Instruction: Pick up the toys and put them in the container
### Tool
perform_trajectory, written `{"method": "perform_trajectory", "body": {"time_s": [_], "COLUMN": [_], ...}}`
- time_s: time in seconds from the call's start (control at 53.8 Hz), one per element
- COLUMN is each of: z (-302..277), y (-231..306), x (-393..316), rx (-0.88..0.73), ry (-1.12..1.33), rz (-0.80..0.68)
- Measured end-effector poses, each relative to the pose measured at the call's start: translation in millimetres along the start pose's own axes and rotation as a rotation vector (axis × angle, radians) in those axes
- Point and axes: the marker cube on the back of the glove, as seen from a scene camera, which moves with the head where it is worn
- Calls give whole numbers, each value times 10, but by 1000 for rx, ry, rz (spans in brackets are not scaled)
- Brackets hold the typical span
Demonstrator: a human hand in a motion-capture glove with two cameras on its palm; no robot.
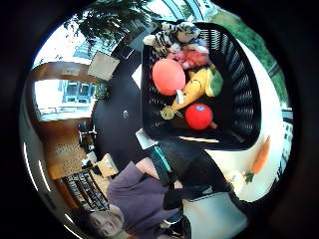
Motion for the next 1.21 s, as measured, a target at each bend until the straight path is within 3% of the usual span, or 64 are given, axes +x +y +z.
{"method": "perform_trajectory", "body": {"time_s": [0.056, 0.093, 0.576, 0.65, 0.725, 0.818, 0.929, 1.078, 1.208], "z": [-19, -30, -49, -22, 17, 80, 116, 179, 317], "y": [184, 245, 687, 786, 847, 843, 933, 981, 1014], "x": [196, 260, 988, 1088, 1210, 1440, 1455, 1558, 1728], "rx": [7, 10, 52, 57, 57, 56, 60, 57, 39], "ry": [-5, -10, 24, -11, -11, 30, -29, -23, 61], "rz": [-147, -162, 62, -31, -27, 195, 39, 60, 214]}}
